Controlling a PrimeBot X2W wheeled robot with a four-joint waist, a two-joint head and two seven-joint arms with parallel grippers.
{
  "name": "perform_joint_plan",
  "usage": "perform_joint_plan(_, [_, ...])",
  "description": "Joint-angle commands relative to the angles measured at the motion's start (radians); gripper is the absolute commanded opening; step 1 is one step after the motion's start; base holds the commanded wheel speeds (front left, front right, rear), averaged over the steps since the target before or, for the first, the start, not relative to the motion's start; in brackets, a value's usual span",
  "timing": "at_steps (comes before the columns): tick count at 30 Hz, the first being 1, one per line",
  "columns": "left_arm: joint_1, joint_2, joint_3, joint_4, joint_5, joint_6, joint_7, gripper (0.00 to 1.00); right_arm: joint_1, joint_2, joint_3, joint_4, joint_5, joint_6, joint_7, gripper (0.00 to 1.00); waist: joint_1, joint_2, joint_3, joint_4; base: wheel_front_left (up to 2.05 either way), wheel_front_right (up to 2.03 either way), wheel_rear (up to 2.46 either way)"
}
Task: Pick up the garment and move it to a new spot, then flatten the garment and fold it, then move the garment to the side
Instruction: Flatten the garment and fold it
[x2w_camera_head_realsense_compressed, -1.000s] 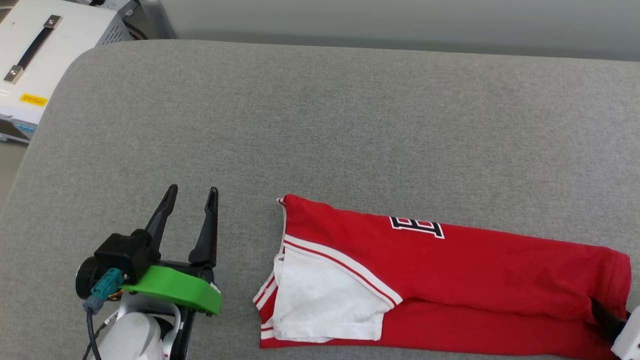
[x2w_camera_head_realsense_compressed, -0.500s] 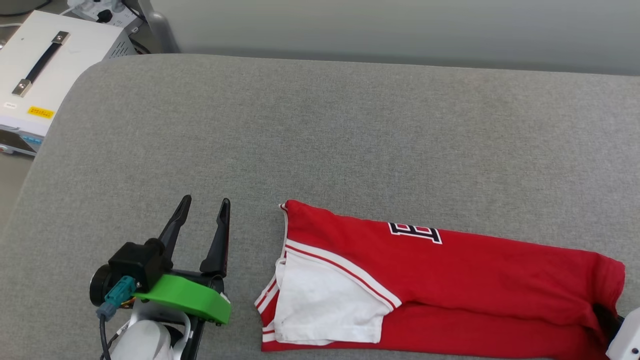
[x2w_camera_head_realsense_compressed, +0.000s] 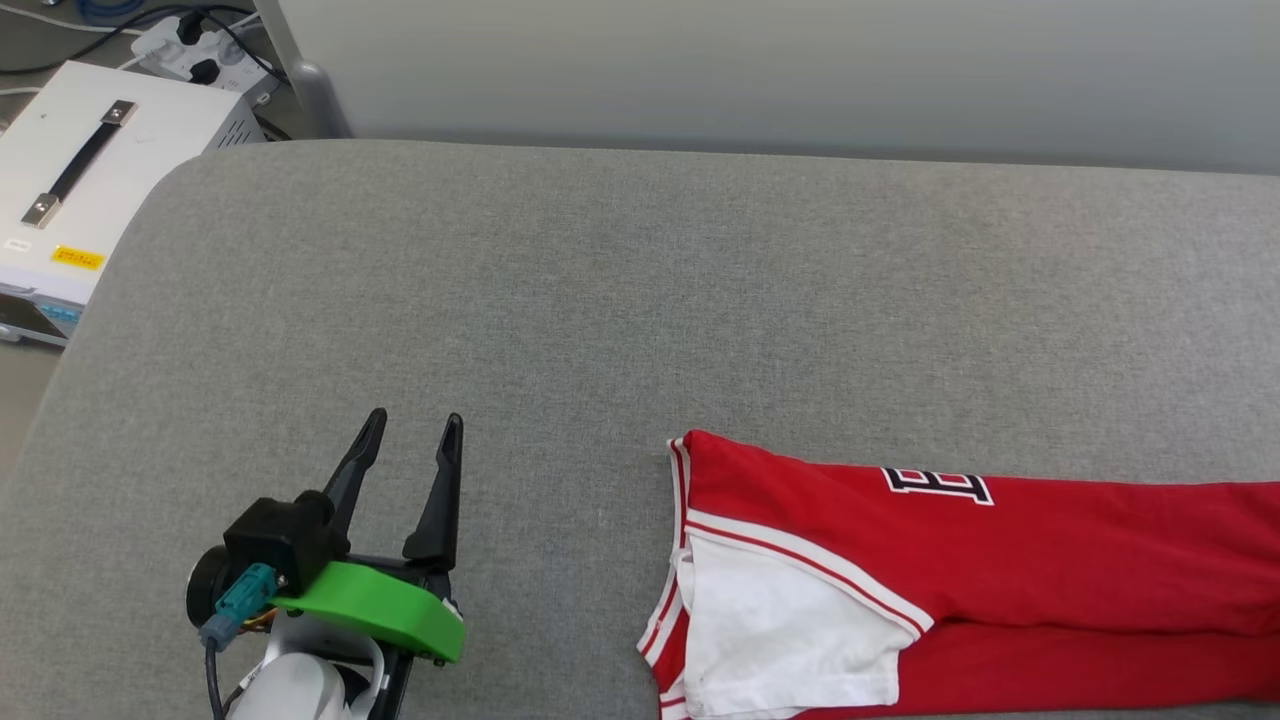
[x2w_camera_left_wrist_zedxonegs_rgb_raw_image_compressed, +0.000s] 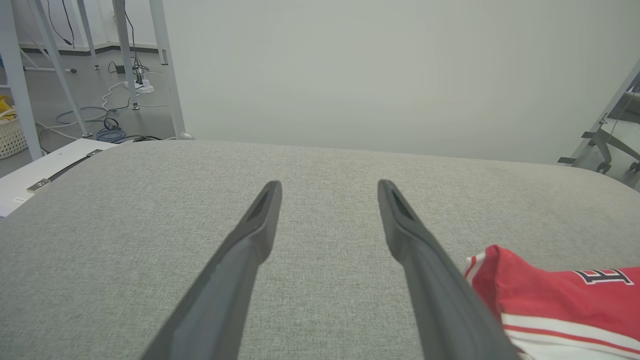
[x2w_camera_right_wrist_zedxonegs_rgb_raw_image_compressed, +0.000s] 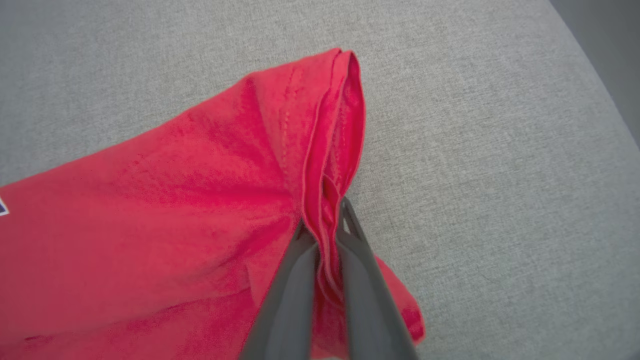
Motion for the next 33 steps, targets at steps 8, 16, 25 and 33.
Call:
perform_joint_plan(8, [0.043, -0.026, 0.018, 0.021, 0.018, -0.018, -0.006, 1.00, 0.048, 0.052, 0.038, -0.165, 0.016, -0.002, 0.094, 0.00, 0.0000, -0.0001, -0.065, -0.011, 0.00, 0.00, 0.00])
perform_joint_plan(16, [0.062, -0.040, 0.029, 0.026, 0.024, -0.030, -0.006, 1.00, 0.113, 0.155, 0.106, -0.363, 0.056, -0.002, 0.225, 0.00, 0.0000, -0.0001, -0.100, 0.002, 0.00, 0.00, 0.00])
perform_joint_plan(25, [0.077, -0.048, 0.046, 0.033, 0.030, -0.040, -0.006, 1.00, 0.098, 0.319, 0.256, -0.462, 0.113, -0.002, 0.321, 0.00, 0.0000, -0.0001, -0.118, 0.020, 0.00, 0.00, 0.00])
perform_joint_plan(33, [0.071, -0.049, 0.061, 0.039, 0.034, -0.045, -0.006, 1.00, 0.051, 0.344, 0.413, -0.375, 0.241, -0.002, 0.279, 0.00, 0.0000, -0.0001, -0.120, 0.043, 0.00, 0.00, 0.00])
